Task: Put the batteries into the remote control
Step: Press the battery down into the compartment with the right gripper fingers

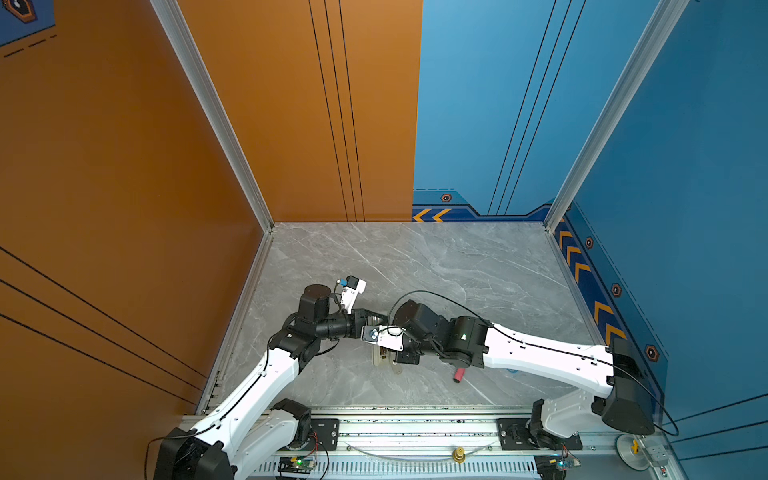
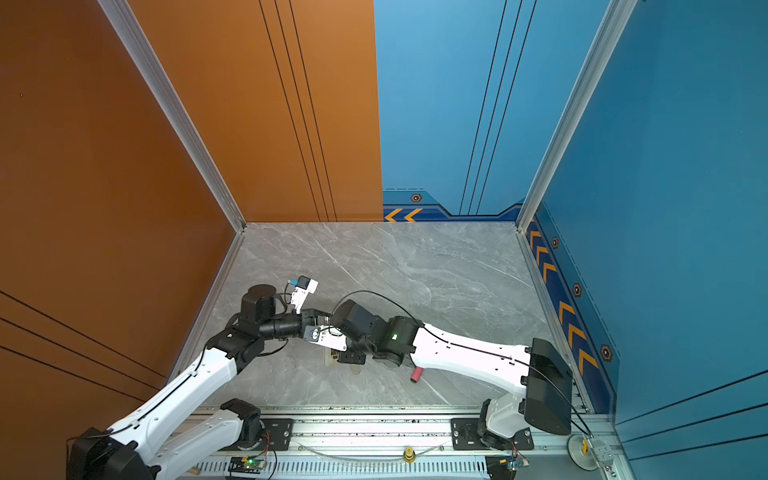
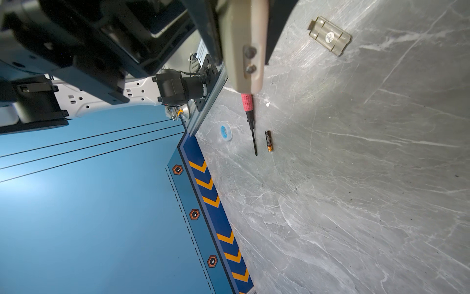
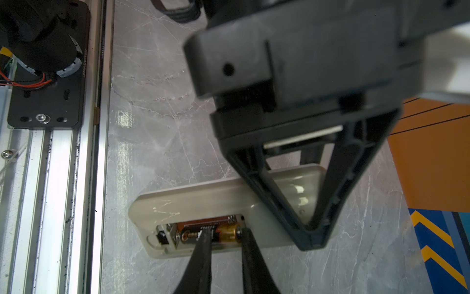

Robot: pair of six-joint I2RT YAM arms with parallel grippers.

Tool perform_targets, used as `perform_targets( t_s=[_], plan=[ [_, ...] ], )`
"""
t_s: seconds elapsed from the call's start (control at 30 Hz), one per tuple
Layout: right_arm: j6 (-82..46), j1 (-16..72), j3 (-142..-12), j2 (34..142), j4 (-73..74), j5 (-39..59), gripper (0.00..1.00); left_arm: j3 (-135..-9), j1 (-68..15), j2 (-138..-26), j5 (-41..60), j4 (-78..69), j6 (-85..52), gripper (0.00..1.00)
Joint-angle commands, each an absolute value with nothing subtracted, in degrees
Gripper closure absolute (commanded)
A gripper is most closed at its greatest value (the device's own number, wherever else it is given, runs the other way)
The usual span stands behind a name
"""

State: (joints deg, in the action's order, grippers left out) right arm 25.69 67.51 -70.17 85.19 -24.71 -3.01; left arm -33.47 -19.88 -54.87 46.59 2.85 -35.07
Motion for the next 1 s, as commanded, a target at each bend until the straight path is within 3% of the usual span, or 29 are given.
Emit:
perform_targets(
  t_s=[0.0, 0.97],
  plan=[
    [26.9, 68.0, -71.5, 87.1, -28.5, -5.6, 0.81, -35.2, -19.7, -54.5, 48.9, 1.4, -35.0, 1.0],
    [29.4, 69.9, -74.0, 90.5, -32.5, -10.6, 0.86, -35.5, -19.0, -54.8, 49.7, 0.0, -36.1, 1.0]
  ],
)
